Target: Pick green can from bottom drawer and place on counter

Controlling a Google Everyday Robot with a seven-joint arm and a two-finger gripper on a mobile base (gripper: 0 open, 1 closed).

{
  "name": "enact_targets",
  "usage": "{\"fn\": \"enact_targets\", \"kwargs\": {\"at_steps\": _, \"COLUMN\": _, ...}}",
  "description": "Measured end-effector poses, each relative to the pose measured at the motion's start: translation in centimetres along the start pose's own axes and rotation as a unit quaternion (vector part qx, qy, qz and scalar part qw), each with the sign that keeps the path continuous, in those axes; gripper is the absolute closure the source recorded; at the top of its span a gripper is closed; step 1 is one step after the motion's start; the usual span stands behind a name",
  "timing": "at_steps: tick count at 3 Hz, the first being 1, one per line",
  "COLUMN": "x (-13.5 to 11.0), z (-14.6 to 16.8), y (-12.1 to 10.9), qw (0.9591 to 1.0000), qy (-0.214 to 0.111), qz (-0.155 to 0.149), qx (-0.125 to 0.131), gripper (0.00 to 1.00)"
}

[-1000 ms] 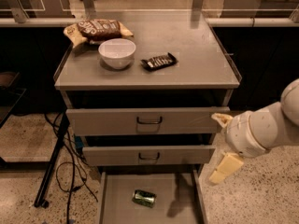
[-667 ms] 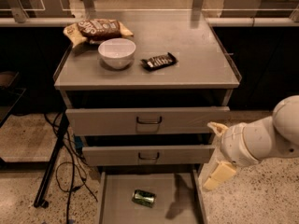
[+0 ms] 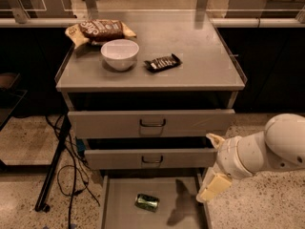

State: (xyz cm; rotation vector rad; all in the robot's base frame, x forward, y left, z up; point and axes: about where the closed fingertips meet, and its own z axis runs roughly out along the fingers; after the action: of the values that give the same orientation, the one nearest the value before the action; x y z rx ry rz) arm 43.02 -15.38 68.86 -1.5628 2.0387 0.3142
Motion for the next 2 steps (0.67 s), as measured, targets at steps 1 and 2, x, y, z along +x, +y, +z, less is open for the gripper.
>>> {"fn": "enact_targets", "kwargs": {"at_steps": 1, "x": 1.2, "z": 3.2, "y": 1.0, "qw": 0.9999, "qy": 0.002, "qz": -0.004, "qx": -0.017, "gripper": 0.00}}
{"fn": "enact_targets", "kwargs": {"at_steps": 2, "x": 4.4, "z": 6.9, "y": 1.4, "qw": 0.9997, "qy": -0.004, "qz": 0.012, "qx": -0.022, "gripper": 0.00}}
